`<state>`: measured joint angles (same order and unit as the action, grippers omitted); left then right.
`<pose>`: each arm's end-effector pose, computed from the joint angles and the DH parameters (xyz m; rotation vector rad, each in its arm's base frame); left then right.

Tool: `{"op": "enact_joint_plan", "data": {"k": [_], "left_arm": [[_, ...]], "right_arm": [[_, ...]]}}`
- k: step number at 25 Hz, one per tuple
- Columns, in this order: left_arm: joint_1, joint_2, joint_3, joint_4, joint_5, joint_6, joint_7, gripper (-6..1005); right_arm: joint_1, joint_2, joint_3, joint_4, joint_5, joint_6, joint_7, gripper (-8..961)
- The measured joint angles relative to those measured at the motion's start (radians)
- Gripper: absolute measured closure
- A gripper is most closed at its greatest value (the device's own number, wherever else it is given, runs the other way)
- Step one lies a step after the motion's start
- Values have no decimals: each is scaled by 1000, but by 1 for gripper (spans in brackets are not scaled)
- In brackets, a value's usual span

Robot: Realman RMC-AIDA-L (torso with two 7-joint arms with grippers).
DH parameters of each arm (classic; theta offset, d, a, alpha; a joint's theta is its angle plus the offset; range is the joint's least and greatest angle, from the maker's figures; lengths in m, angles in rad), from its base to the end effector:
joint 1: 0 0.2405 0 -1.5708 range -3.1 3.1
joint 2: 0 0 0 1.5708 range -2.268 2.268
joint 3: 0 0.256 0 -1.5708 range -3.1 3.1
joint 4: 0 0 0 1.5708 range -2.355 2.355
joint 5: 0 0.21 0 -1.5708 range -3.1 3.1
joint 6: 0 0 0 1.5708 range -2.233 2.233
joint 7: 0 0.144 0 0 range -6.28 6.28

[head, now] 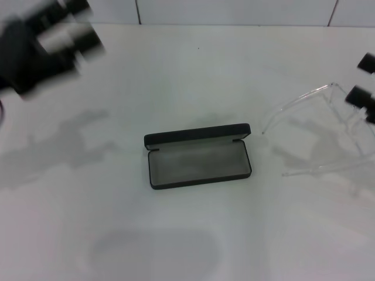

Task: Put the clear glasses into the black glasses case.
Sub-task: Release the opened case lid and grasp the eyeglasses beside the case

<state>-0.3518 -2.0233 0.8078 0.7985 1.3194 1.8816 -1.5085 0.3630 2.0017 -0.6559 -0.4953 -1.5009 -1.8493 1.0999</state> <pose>-0.2272 0.2910 0.0910 -2.4736 -0.4131 -1.4765 0.2774 0.2809 0.0608 -2.3475 0.3481 1.2941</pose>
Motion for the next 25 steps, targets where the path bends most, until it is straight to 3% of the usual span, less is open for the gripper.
{"op": "enact_joint_plan", "data": {"k": [4,7,15,17,19,23,25], "left_arm": [[7,-12,-9,-2,150,-6,98,124],[6,-16,-10,-9,208,-10,112,124],[10,-29,-9,-11,229,-15,143,125],[11,-29,-5,-11,237,-7,144,125],[11,-28,13,-10,248,-1,152,125],[-2,-25,57,-1,300,3,163,126],[-17,-22,60,9,340,3,152,126]], "right_arm": [[-5,-1,10,-160,-1,10,188,132],[-5,-9,10,-352,-14,27,414,133],[43,-66,13,-917,-257,62,1043,137],[74,-96,17,-1001,-325,48,1178,138],[117,-144,19,-1039,-372,14,1320,139],[209,-234,21,-1001,-433,-85,1459,141],[261,-267,21,-958,-501,-146,1495,142]]}}
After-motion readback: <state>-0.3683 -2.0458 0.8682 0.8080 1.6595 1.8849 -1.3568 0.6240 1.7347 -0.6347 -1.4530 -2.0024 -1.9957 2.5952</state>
